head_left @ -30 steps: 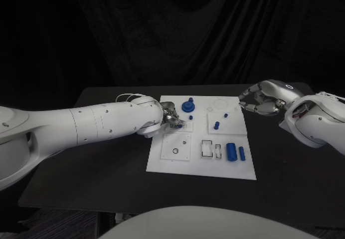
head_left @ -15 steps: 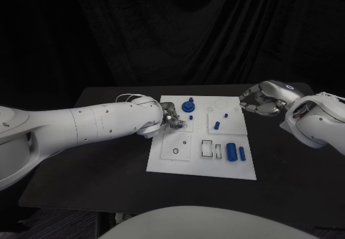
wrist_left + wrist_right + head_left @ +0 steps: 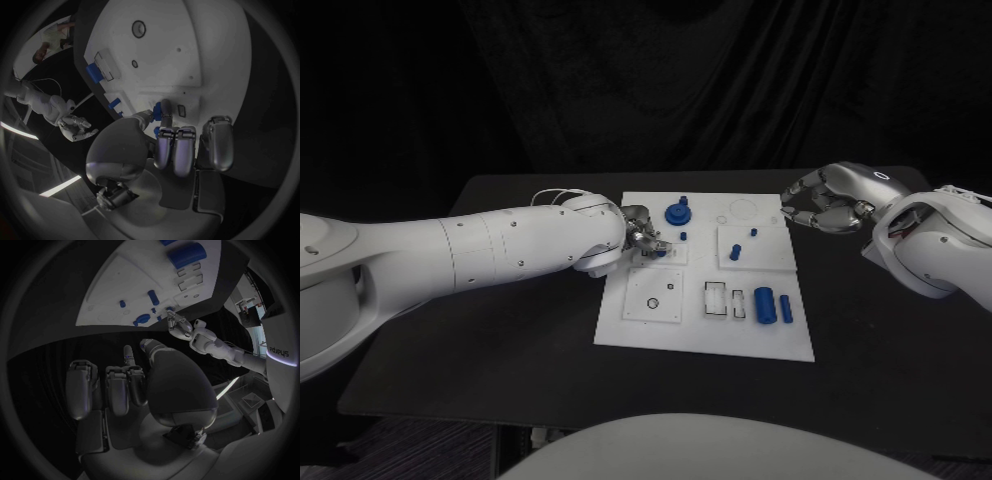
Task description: Assemble the parts on the task board
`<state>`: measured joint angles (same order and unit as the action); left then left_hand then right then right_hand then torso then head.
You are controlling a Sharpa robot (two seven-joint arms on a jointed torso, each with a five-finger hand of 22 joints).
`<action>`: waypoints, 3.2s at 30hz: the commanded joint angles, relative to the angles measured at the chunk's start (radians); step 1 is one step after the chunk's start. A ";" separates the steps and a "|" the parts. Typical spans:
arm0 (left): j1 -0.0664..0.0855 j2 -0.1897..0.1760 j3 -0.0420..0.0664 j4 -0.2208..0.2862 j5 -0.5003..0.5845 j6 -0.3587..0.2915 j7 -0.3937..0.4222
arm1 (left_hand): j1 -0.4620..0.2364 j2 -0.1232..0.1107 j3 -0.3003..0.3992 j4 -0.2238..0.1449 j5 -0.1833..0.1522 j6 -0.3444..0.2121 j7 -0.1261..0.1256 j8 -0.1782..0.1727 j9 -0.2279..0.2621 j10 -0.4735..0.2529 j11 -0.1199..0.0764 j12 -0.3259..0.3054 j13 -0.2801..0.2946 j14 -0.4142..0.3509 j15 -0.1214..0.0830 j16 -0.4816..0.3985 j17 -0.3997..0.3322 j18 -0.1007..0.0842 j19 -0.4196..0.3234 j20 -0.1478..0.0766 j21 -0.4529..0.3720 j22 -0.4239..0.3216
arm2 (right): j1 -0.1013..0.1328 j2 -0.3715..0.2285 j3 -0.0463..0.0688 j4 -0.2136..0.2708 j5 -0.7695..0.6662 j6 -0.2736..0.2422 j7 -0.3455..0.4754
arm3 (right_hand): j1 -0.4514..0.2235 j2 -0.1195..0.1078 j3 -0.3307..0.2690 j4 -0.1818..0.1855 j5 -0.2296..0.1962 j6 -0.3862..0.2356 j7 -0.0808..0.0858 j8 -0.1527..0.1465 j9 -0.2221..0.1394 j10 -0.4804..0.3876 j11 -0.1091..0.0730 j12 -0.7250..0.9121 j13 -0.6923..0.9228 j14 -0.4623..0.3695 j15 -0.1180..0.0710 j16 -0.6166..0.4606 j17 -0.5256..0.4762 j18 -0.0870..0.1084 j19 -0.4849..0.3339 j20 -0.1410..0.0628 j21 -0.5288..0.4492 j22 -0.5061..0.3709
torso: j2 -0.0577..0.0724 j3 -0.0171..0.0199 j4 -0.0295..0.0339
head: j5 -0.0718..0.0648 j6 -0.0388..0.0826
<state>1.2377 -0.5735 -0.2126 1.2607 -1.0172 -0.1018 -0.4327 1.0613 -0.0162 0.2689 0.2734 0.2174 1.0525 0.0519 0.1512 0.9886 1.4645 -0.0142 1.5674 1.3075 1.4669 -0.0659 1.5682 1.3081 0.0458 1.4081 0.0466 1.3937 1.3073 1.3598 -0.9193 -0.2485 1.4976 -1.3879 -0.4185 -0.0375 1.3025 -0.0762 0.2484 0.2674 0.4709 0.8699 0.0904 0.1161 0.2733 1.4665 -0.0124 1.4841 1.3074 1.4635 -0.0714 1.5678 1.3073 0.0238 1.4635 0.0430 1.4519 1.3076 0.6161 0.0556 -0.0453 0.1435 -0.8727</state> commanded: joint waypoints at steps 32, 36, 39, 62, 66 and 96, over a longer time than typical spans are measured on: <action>-0.003 -0.003 0.000 -0.007 0.003 0.009 0.033 | -0.063 0.006 -0.107 0.016 -0.107 -0.025 0.010 -0.004 0.013 0.094 0.009 -0.010 0.254 0.104 0.010 0.003 0.263 0.020 -0.009 0.009 -0.026 0.077 | -0.004 0.001 0.001 -0.001 -0.002 0.028 -0.037 | 0.014 0.002 0.007 -0.004 0.005 0.009 -0.003 -0.005 -0.003 0.015 0.005 -0.006 0.137 0.107 0.007 0.003 0.263 0.010 0.028 0.006 -0.009 0.218 | 0.000 0.0003 -0.0008 | 0.005 0.000; -0.003 -0.002 0.000 -0.008 0.003 0.011 0.033 | -0.067 0.006 -0.114 0.016 -0.110 -0.026 0.011 -0.004 0.014 0.094 0.009 -0.010 0.254 0.104 0.010 0.003 0.263 0.020 -0.010 0.010 -0.028 0.076 | -0.004 0.001 0.001 -0.002 -0.002 0.030 -0.038 | 0.017 0.002 0.009 -0.006 0.005 0.011 -0.003 -0.005 -0.004 0.015 0.005 -0.006 0.137 0.107 0.007 0.003 0.263 0.010 0.028 0.006 -0.009 0.218 | 0.000 0.0001 -0.0006 | 0.005 0.000; -0.003 -0.002 0.000 -0.008 0.003 0.011 0.033 | -0.074 0.007 -0.124 0.017 -0.117 -0.026 0.011 -0.004 0.016 0.094 0.009 -0.010 0.254 0.104 0.010 0.003 0.263 0.020 -0.009 0.010 -0.028 0.077 | -0.005 0.001 0.001 -0.002 -0.002 0.032 -0.039 | 0.017 0.002 0.009 -0.006 0.005 0.011 -0.003 -0.005 -0.004 0.015 0.005 -0.006 0.137 0.107 0.007 0.003 0.263 0.010 0.028 0.006 -0.009 0.218 | 0.000 0.0003 -0.0001 | 0.005 0.000; -0.003 -0.004 0.000 -0.008 0.003 -0.006 0.047 | -0.155 0.076 -0.227 0.019 -0.116 -0.052 0.005 0.073 0.124 0.099 0.005 -0.005 0.258 0.104 0.008 0.003 0.263 0.019 0.000 0.008 -0.027 0.094 | -0.005 0.000 0.001 -0.001 -0.002 0.037 -0.043 | 0.018 0.003 0.010 -0.008 0.005 0.012 -0.002 -0.006 -0.004 0.011 0.005 -0.010 0.132 0.107 0.007 0.003 0.263 0.010 0.028 0.006 -0.011 0.218 | 0.000 0.0004 0.0001 | 0.005 0.000; -0.003 -0.004 0.000 -0.008 0.003 -0.009 0.049 | -0.151 0.092 -0.234 0.019 -0.070 -0.064 0.004 0.088 0.149 0.098 0.004 -0.005 0.257 0.104 0.007 0.003 0.263 0.019 -0.001 0.007 -0.030 0.096 | -0.005 -0.001 0.001 -0.001 -0.002 0.038 -0.044 | 0.018 0.003 0.010 -0.008 0.005 0.012 -0.002 -0.006 -0.004 0.011 0.005 -0.010 0.132 0.107 0.007 0.003 0.263 0.010 0.028 0.006 -0.011 0.218 | 0.000 0.0001 0.0000 | 0.006 0.000; -0.003 -0.008 0.000 -0.005 0.003 -0.027 0.066 | 0.028 0.078 -0.198 0.007 0.263 -0.095 -0.008 0.119 0.213 0.098 -0.006 -0.005 0.258 0.104 -0.002 0.003 0.263 0.019 0.003 -0.001 -0.040 0.111 | -0.005 -0.005 0.001 0.003 -0.002 0.040 -0.048 | 0.017 0.004 0.011 -0.007 0.005 0.012 -0.002 -0.007 -0.005 0.007 0.005 -0.014 0.126 0.107 0.007 0.003 0.263 0.010 0.028 0.006 -0.011 0.218 | 0.000 0.0005 0.0009 | 0.005 0.000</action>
<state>1.2360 -0.5817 -0.2131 1.2529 -1.0166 -0.1262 -0.3843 1.0814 0.0637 0.0656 0.2813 0.4780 0.9612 0.0464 0.2651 1.2010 1.4672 -0.0115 1.5596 1.3075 1.4670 -0.0586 1.5682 1.3074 0.0458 1.4083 0.0465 1.3575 1.3075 1.3573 -0.9223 -0.2485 1.4986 -1.3876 -0.3809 -0.0657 1.3137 -0.0738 0.2540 0.2618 0.4709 0.8769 0.0905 0.1161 0.2690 1.4665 -0.0125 1.4764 1.3079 1.4634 -0.0714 1.5679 1.3073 0.0237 1.4635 0.0430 1.4471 1.3077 0.6169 0.0559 -0.0443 0.1484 -0.8727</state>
